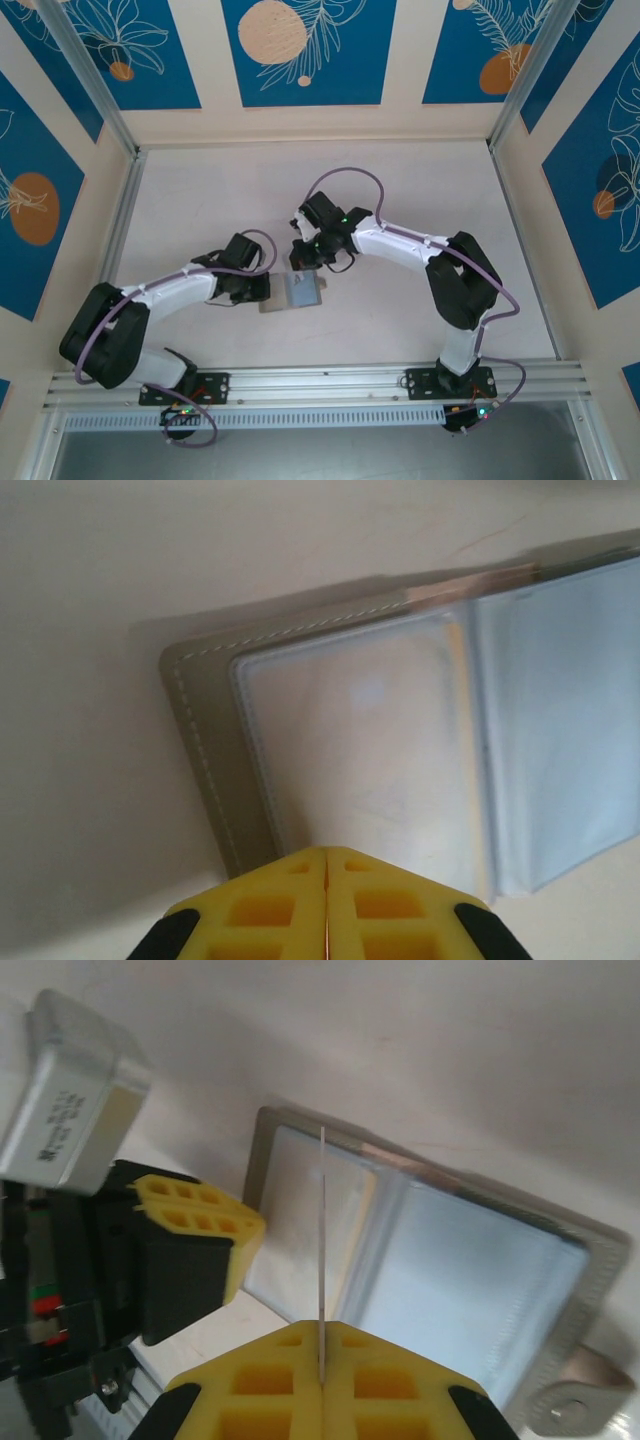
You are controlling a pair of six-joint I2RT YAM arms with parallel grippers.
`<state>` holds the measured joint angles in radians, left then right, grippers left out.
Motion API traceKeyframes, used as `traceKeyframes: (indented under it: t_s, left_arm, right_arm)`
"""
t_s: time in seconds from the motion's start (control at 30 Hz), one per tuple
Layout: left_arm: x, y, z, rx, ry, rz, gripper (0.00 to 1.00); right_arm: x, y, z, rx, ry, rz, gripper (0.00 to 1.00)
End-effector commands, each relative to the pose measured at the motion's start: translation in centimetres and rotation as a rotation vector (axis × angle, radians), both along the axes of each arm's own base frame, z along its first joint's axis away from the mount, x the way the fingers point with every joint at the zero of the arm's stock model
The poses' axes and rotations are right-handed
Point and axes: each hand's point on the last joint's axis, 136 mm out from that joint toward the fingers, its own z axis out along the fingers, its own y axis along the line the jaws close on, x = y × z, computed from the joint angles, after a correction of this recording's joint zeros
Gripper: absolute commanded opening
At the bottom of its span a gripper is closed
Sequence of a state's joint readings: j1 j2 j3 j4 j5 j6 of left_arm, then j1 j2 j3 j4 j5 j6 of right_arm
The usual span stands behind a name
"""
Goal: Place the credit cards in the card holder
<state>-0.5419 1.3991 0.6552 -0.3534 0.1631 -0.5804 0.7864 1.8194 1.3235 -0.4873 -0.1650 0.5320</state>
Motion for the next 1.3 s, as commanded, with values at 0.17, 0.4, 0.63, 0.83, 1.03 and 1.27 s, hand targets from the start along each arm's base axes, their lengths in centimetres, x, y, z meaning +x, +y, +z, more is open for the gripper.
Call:
traceKeyframes:
  t_s: [0.17,0.4,0.63,0.83,1.03,1.27]
  left_arm:
    - [-1.5,2.2,-2.2,0.101,0.032,0.014,0.06]
    - [-1.8,2.5,-2.5,0.116,0.045,0.020,0.05]
    - [-1.8,2.4,-2.6,0.114,0.049,0.027,0.05]
    - [-1.8,2.3,-2.5,0.110,0.051,0.027,0.05]
    - [-1.8,2.3,-2.6,0.114,0.055,0.027,0.05]
    - [-1.7,2.2,-2.5,0.110,0.055,0.027,0.05]
  right_arm:
    - [-0.8,3.7,-0.9,0.115,-0.014,0.050,0.00]
    - [-0.4,3.3,-2.8,0.090,-0.032,0.023,0.00]
    - [0.3,2.3,-3.4,0.097,-0.060,-0.031,0.00]
    - [1.0,1.3,-4.2,0.084,-0.067,-0.073,0.00]
    - [1.4,1.0,-4.1,0.090,-0.072,-0.083,0.00]
    - [1.5,1.3,-3.9,0.104,-0.063,-0.076,0.00]
